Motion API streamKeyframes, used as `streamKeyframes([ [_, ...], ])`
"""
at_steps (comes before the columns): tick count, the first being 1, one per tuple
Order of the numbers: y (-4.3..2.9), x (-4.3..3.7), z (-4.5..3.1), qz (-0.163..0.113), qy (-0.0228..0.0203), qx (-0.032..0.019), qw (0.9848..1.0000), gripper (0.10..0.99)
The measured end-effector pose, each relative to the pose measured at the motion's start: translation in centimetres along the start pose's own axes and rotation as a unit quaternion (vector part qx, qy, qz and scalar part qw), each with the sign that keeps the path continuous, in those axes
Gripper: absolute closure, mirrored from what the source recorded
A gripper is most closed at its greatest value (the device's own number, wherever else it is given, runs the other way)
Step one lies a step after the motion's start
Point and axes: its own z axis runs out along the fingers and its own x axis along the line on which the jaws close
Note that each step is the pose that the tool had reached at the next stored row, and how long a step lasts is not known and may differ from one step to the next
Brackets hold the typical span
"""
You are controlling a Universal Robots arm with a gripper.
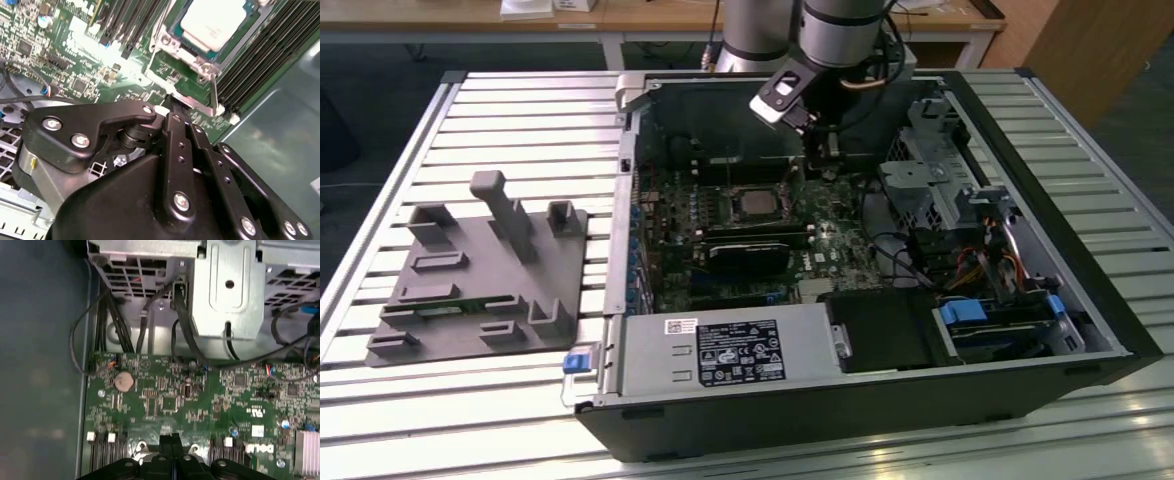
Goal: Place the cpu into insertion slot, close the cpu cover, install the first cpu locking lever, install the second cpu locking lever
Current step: 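Close the cpu cover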
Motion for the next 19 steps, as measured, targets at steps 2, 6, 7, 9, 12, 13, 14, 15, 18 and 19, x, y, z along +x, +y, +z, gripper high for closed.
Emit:
streamKeyframes([
  [2, -0.49, 0.02, -0.02, 0.000, 0.0000, 0.0000, 1.0000, 0.980],
  [6, -2.01, 0.08, 0.09, 0.000, -0.0001, 0.0000, 1.0000, 0.980],
  [7, -2.04, 0.07, 0.26, 0.000, -0.0001, 0.0000, 1.0000, 0.980],
  [9, -2.06, 0.01, 0.62, 0.000, 0.0000, 0.0000, 1.0000, 0.980],
  [12, -2.22, 0.00, 1.03, 0.000, 0.0000, 0.0000, 1.0000, 0.980],
  [13, -2.38, 0.00, 1.06, 0.000, -0.0001, 0.0000, 1.0000, 0.980],
  [14, -2.57, 0.01, 1.06, 0.000, -0.0002, 0.0001, 1.0000, 0.980],
  [15, -2.74, 0.01, 1.06, 0.000, -0.0002, 0.0001, 1.0000, 0.980],
  [18, -3.27, 0.03, 1.09, 0.000, 0.0000, 0.0000, 1.0000, 0.980],
  [19, -3.39, 0.04, 1.10, 0.000, 0.0000, 0.0000, 1.0000, 0.980],
])
